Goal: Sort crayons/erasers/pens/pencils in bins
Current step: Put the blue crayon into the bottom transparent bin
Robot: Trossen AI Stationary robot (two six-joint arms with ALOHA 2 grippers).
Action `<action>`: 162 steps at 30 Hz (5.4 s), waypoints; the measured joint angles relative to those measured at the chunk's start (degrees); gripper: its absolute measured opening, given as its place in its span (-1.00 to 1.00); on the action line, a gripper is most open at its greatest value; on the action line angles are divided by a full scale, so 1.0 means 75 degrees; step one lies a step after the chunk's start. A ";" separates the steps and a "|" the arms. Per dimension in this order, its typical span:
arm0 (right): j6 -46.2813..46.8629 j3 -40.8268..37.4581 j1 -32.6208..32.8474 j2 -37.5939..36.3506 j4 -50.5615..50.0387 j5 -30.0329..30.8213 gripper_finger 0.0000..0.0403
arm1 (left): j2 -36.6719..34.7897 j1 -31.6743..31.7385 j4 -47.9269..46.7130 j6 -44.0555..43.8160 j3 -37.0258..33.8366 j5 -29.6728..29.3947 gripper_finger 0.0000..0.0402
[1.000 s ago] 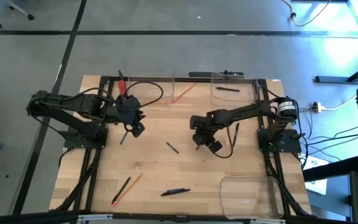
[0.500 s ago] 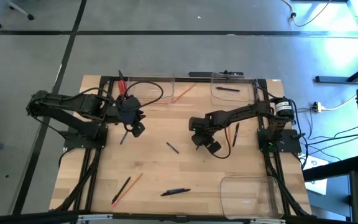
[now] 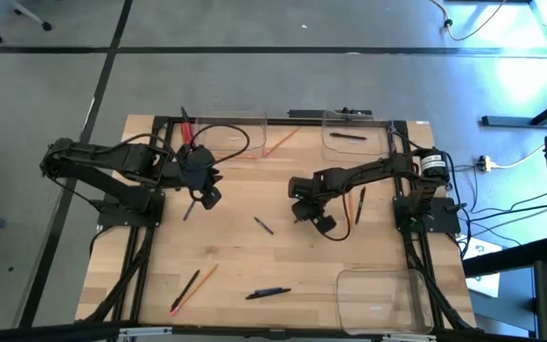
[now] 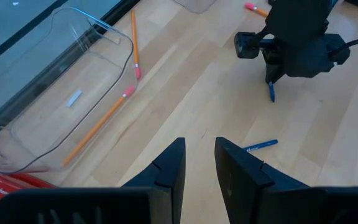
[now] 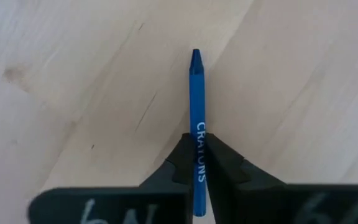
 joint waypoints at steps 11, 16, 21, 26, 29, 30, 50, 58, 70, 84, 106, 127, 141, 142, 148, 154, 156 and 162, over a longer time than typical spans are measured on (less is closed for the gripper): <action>0.0523 0.0447 -0.0035 0.0066 -0.0491 -0.0168 -0.89 | 0.0000 0.0000 -0.0001 0.0003 0.0000 0.0000 -0.60; 0.0744 0.0989 -0.0101 0.0065 -0.0907 -0.0204 -0.85 | 0.0000 -0.0002 -0.0003 0.0003 0.0000 0.0000 -0.60; 0.0939 0.1496 -0.0119 0.0065 -0.1552 -0.0204 -0.87 | 0.0000 0.0000 -0.0003 0.0003 0.0000 0.0000 -0.60; 0.1018 0.2306 -0.0116 0.0052 -0.2735 -0.0248 -0.85 | 0.0000 0.0000 -0.0003 0.0003 0.0000 0.0000 -0.60; 0.1124 0.2825 -0.0116 0.0045 -0.3347 -0.0434 -0.85 | 0.0000 -0.0001 -0.0003 0.0006 0.0000 0.0000 -0.60; 0.1122 0.2983 -0.0116 0.0041 -0.3520 -0.0468 -0.85 | 0.0000 -0.0002 -0.0003 0.0005 0.0000 0.0000 -0.60; 0.3075 0.4939 0.0446 0.0016 -0.5987 -0.0172 -0.84 | 0.0000 -0.0003 -0.0009 0.0776 0.0000 -0.0001 -0.60; 0.4191 0.5598 0.1098 -0.0208 -0.6911 -0.0126 -0.84 | 0.0000 -0.0003 -0.0006 0.1011 0.0000 -0.0006 -0.60; 0.6688 0.5601 0.2118 -0.1755 -0.7790 0.0457 -0.85 | 0.0000 0.0006 -0.0005 0.1020 0.0003 -0.0012 -0.60; 0.9439 0.5598 0.4413 -0.2543 -0.7851 0.0433 -0.85 | 0.0000 0.0103 0.0524 0.1321 0.0003 -0.0344 -0.60; 1.2464 0.5598 0.6743 -0.1307 -0.7335 0.0433 -0.85 | 0.0000 0.0227 0.4753 0.6085 0.0003 0.1358 -0.60; 1.1264 0.5468 0.6735 0.1132 -0.6933 -0.0178 -0.85 | 0.0000 0.0198 0.4750 0.6296 0.0003 0.2043 -0.60; 1.0726 0.3838 0.6526 0.1167 -0.5391 -0.0308 -0.85 | 0.0000 0.0195 0.4747 0.6359 0.0003 0.2040 -0.60; 1.0690 0.3747 0.6526 0.1167 -0.5348 -0.0315 -0.85 | 0.0000 0.0195 0.4747 0.6359 0.0003 0.2042 -0.60; 1.0688 0.3366 0.6491 0.1164 -0.5285 -0.0573 -0.85 | 0.0000 0.0195 0.4747 0.6362 0.0003 0.2040 -0.60; 1.0694 0.3229 0.6381 0.1152 -0.5265 -0.0511 -0.83 | 0.0000 0.0195 0.4746 0.6362 0.0003 0.2040 -0.60; 1.0684 0.3229 0.6359 0.1152 -0.5269 -0.0500 -0.78 | 0.0000 0.0195 0.4747 0.6361 0.0003 0.2040 -0.60; 1.0851 0.3229 0.6310 0.1154 -0.5320 -0.0453 -0.60 | 0.0000 0.0195 0.4747 0.6362 0.0003 0.2040 -0.60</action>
